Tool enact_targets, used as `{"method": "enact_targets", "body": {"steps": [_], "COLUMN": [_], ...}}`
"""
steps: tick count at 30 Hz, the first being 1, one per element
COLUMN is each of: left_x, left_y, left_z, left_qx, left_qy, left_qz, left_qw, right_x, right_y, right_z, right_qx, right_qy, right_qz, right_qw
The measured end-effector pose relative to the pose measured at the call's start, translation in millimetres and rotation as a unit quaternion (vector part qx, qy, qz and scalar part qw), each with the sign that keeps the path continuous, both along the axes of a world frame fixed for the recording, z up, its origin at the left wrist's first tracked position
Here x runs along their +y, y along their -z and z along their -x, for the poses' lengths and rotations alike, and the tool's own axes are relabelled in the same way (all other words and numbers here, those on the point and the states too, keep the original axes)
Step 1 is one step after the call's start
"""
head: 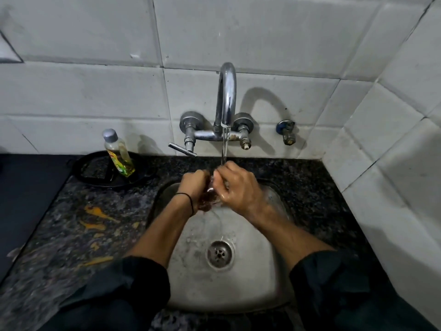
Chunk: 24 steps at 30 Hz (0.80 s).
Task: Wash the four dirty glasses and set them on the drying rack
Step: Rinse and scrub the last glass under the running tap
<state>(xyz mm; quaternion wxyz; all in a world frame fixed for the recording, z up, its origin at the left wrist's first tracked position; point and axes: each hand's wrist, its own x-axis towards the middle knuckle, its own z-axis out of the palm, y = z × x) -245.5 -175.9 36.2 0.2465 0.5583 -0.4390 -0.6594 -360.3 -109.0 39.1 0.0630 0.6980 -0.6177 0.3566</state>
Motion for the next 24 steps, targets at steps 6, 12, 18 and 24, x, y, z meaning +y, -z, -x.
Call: {"method": "enact_targets", "body": {"steps": [6, 12, 18, 24], "left_x": [14, 5, 6, 21], "left_y": [7, 16, 14, 19], "left_z": [3, 6, -12, -14], "left_qx": [-0.162, -0.118, 0.177, 0.155], "left_qy": [-0.078, -0.125, -0.001, 0.050], "left_qz": [0.427, 0.306, -0.248, -0.285], "left_qw": [0.886, 0.936, 0.953, 0.945], "right_x": [-18, -22, -9, -15], "right_y": [-29, -19, 5, 6], "right_z": [-2, -13, -5, 21], "right_qx": [-0.534, -0.413, 0.039, 0.306], "right_qy": [0.189, 0.242, -0.075, -0.248], "right_qz": [-0.472, -0.336, -0.040, -0.004], "right_qw": [0.676, 0.811, 0.996, 0.919]}}
